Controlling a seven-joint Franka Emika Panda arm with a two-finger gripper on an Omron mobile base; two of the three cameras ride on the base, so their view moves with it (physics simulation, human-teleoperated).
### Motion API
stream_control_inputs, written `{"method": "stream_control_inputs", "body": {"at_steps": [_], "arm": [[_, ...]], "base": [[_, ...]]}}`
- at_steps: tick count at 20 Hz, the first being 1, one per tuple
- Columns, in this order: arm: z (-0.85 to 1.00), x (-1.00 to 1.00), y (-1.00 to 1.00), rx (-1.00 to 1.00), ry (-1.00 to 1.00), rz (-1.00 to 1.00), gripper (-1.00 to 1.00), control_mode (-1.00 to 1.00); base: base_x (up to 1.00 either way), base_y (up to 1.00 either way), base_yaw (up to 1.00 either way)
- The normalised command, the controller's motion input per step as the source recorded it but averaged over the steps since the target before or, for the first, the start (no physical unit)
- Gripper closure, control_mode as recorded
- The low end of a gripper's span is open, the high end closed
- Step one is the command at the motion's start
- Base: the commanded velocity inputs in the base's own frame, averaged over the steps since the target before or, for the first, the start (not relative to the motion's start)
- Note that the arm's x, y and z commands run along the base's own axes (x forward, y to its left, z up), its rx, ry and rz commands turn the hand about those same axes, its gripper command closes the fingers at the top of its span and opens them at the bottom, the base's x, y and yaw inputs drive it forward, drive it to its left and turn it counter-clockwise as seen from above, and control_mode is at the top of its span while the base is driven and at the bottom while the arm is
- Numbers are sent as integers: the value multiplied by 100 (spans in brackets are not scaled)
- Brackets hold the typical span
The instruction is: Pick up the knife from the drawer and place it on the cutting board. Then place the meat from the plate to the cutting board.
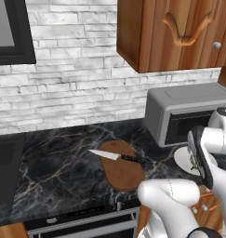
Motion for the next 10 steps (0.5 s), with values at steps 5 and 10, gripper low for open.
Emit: {"method": "stream_control_inputs", "body": {"at_steps": [5,10], "arm": [[-42,51,0,3,12,16,-100,-100],[-53,46,-6,3,7,12,-100,-100]], "base": [[0,0,0],[0,0,0]]}}
